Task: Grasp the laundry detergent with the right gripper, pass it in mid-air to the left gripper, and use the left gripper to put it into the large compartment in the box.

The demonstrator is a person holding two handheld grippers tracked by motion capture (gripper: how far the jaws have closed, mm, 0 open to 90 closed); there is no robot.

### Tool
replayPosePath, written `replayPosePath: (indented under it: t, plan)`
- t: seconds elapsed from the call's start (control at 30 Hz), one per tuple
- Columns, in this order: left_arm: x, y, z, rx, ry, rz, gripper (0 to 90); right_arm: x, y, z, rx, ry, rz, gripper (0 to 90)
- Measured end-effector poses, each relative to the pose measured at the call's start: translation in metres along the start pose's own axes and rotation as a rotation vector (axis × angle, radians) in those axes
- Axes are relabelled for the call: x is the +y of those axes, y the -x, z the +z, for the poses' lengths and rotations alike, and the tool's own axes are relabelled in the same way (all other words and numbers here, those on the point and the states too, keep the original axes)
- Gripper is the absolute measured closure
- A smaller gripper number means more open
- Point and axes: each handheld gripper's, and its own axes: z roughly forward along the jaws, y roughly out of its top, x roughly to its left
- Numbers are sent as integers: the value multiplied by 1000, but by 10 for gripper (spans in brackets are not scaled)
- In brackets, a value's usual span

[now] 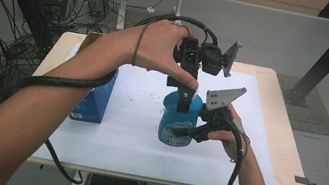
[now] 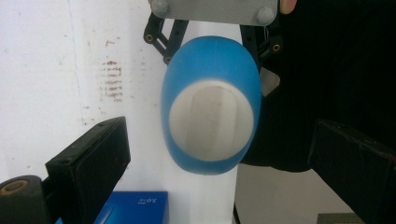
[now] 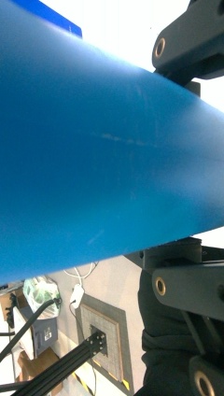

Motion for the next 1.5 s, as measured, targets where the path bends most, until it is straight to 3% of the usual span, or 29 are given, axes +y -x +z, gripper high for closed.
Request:
replayPosePath:
  t: [1.03, 1.5]
  plan:
    - [-2, 1, -1, 2, 14, -3, 54, 2, -2, 0, -5, -4, 1, 429]
    - [7, 2, 11, 5, -9, 3, 54, 4, -2, 2, -6, -14, -7, 429]
